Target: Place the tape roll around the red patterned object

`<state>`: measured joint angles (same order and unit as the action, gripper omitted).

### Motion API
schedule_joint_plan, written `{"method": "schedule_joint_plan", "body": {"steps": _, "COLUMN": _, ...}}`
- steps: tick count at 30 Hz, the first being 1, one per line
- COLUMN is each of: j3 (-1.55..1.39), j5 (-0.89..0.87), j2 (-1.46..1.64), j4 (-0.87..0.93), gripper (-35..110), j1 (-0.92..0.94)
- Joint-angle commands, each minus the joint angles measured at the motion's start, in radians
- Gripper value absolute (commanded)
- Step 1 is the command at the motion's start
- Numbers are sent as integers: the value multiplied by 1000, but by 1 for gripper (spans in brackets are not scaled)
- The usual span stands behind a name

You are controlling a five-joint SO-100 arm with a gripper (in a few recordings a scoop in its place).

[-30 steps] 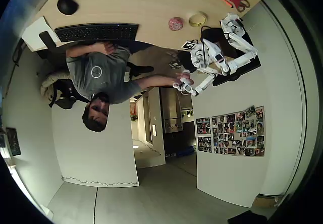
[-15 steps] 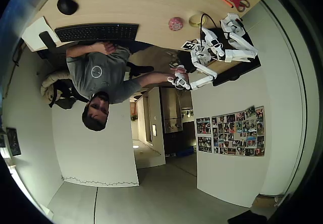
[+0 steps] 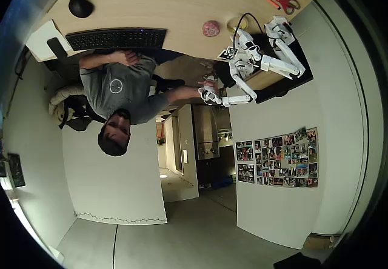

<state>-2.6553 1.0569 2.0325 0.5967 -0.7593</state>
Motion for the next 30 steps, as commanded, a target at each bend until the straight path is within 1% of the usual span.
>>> {"method": "schedule_joint_plan", "body": {"steps": 1, "j3": 15, "j5": -12, "j2": 12, "j4": -17, "gripper": 0, "j1": 5}}
{"method": "schedule_joint_plan", "body": {"steps": 6, "j3": 29, "j5": -8, "j2": 69, "j4": 49, "gripper": 0, "j1": 20}}
{"method": "schedule_joint_plan", "body": {"steps": 10, "j3": 75, "j5": 48, "j2": 178, "j4": 147, "gripper": 0, "j1": 37}}
{"method": "schedule_joint_plan", "body": {"steps": 15, "j3": 245, "j5": 138, "j2": 275, "j4": 334, "gripper": 0, "j1": 69}}
{"method": "schedule_joint_plan", "body": {"steps": 17, "j3": 333, "j5": 158, "j2": 291, "j4": 376, "gripper": 0, "j1": 72}}
{"method": "schedule_joint_plan", "body": {"steps": 21, "j3": 451, "j5": 152, "j2": 239, "j4": 321, "gripper": 0, "j1": 71}}
{"method": "schedule_joint_plan", "body": {"steps": 26, "j3": 603, "j5": 100, "j2": -34, "j4": 245, "gripper": 0, "j1": 60}}
{"method": "schedule_joint_plan", "body": {"steps": 30, "j3": 578, "j5": 49, "j2": -170, "j4": 155, "gripper": 0, "j1": 46}}
